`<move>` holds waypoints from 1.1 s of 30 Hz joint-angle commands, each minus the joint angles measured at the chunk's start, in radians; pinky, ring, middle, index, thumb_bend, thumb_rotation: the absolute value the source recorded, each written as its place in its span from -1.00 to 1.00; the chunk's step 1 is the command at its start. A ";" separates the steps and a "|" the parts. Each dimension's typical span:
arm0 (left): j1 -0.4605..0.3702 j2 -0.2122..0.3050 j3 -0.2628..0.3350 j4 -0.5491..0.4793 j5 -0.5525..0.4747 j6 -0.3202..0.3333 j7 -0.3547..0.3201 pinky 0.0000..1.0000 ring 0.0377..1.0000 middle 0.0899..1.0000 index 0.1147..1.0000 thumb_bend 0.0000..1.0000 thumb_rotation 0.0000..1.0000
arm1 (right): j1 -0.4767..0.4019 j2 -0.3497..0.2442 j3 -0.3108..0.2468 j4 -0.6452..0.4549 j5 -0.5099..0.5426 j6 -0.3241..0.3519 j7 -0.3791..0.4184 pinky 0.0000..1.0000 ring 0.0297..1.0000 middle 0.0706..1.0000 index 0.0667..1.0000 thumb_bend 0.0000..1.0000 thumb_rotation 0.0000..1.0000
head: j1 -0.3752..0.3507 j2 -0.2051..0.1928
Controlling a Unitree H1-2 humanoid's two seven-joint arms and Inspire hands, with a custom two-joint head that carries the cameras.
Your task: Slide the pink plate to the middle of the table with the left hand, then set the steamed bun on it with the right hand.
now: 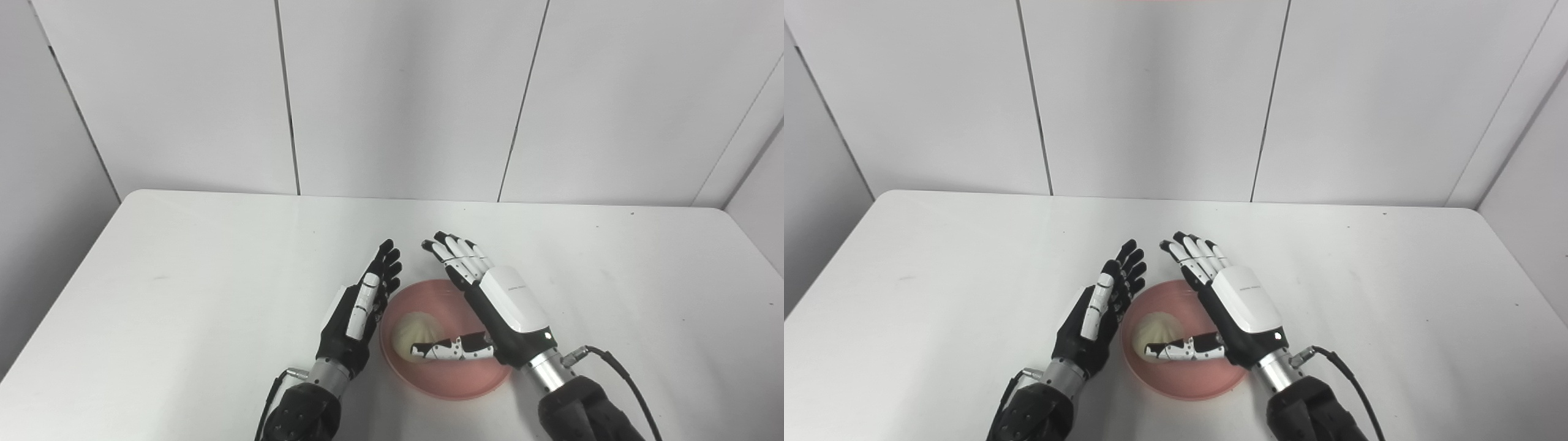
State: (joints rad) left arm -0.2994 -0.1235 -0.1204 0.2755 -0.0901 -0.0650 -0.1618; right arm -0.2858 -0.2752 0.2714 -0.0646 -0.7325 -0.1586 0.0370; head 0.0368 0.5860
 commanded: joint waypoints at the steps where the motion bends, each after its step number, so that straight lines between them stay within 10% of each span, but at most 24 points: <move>1: 0.012 0.017 0.004 -0.010 0.006 -0.003 -0.004 1.00 1.00 1.00 0.97 0.33 0.99 | -0.035 -0.011 -0.016 -0.042 -0.008 0.012 0.005 1.00 1.00 1.00 0.92 0.38 0.20 | -0.004 0.002; 11: 0.028 0.017 0.017 -0.006 0.090 -0.074 0.085 1.00 1.00 1.00 1.00 0.49 0.88 | 0.000 0.043 -0.130 0.014 0.153 -0.027 -0.076 0.94 1.00 1.00 1.00 0.39 0.50 | -0.018 0.008; 23: 0.046 0.017 0.040 -0.040 0.059 -0.053 0.076 1.00 1.00 1.00 1.00 0.51 0.82 | 0.050 0.146 -0.280 0.100 0.703 -0.063 -0.011 1.00 1.00 1.00 1.00 0.25 0.89 | -0.002 0.014; 33: 0.079 0.004 0.067 -0.113 -0.027 0.022 0.060 1.00 1.00 1.00 1.00 0.23 0.96 | 0.075 0.184 -0.299 0.095 0.768 -0.014 -0.018 1.00 1.00 1.00 1.00 0.27 0.77 | 0.005 0.022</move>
State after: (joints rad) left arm -0.2310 -0.1162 -0.0554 0.1814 -0.1007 -0.0480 -0.0887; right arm -0.1915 -0.0991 -0.0212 0.0629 0.0267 -0.1651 0.0238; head 0.0414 0.6090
